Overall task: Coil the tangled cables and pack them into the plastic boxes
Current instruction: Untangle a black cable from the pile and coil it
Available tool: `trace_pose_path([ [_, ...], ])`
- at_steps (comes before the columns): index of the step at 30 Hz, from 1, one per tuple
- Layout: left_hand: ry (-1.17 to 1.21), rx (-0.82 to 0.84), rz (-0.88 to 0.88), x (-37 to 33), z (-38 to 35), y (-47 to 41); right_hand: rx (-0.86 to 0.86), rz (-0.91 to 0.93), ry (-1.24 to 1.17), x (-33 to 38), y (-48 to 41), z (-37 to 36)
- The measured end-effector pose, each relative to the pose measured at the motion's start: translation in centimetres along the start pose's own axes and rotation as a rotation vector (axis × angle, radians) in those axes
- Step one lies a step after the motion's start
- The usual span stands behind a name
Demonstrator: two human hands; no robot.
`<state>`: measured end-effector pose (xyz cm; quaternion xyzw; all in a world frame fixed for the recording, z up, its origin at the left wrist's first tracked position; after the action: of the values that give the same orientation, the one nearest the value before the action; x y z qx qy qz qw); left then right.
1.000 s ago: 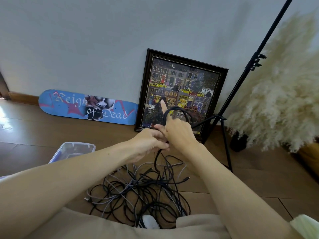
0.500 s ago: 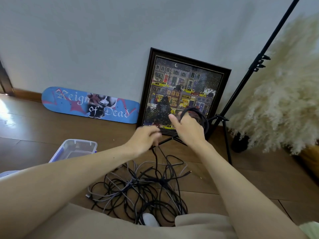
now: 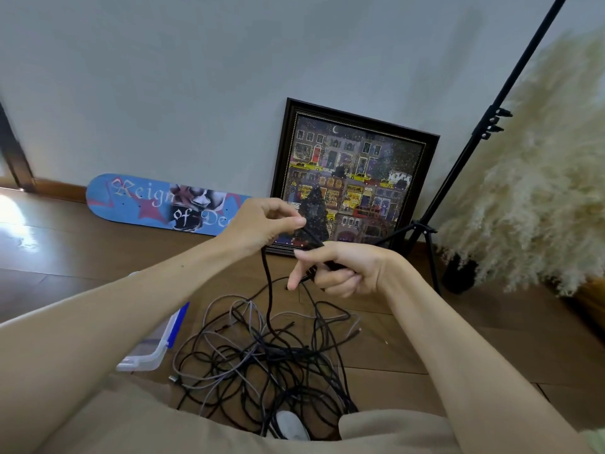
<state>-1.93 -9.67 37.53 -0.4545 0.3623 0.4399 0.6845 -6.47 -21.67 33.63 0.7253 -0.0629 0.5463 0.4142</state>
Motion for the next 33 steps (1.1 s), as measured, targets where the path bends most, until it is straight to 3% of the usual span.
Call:
trace_pose_path([
  [4, 0.251, 0.048, 0.160, 2.1, -1.4, 0.2, 0.209, 0.087, -0.263, 1.1, -0.1, -1.5],
  [8, 0.538, 0.188, 0.324, 4.4, -3.7, 0.5, 0.212, 0.216, -0.464, 2.1, -0.1, -1.4],
  [13, 0.396, 0.120, 0.343, 5.3, -4.2, 0.5, 0.005, 0.223, -0.527, 1.4, 0.3, 0.0],
  [16, 0.411, 0.177, 0.365, 5.5, -5.4, 1.0, -0.046, 0.350, -0.657, 2.0, 0.4, 1.0],
  [21, 0.312, 0.404, 0.379, 6.4, -8.2, 2.0, -0.160, 0.597, -0.782, 3.4, 1.6, 2.9],
  [26, -0.113, 0.649, 0.283, 6.9, -8.1, 1.7, -0.292, 0.649, -0.803, 2.6, 2.2, 4.1],
  [28, -0.195, 0.612, 0.274, 6.8, -7.9, 1.5, -0.313, 0.608, -0.785, 2.2, 2.3, 4.4],
  [31, -0.315, 0.394, 0.229, 6.8, -6.8, 0.8, -0.330, 0.516, -0.684, 1.5, 2.3, 4.7],
  [33, -0.374, 0.339, 0.189, 6.6, -6.4, 0.6, -0.326, 0.534, -0.758, 1.4, 2.6, 5.1],
])
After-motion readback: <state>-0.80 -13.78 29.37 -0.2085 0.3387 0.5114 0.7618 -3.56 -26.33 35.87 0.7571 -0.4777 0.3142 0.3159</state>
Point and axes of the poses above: each hand's wrist, its own y-axis away from the middle knuckle, its own z-axis out of the back of the hand, x = y × z, the point moved 7 cm from there along -y, towards the middle knuckle, and after that the axes turned 7 degrees about -y, right-handed, at the moved point
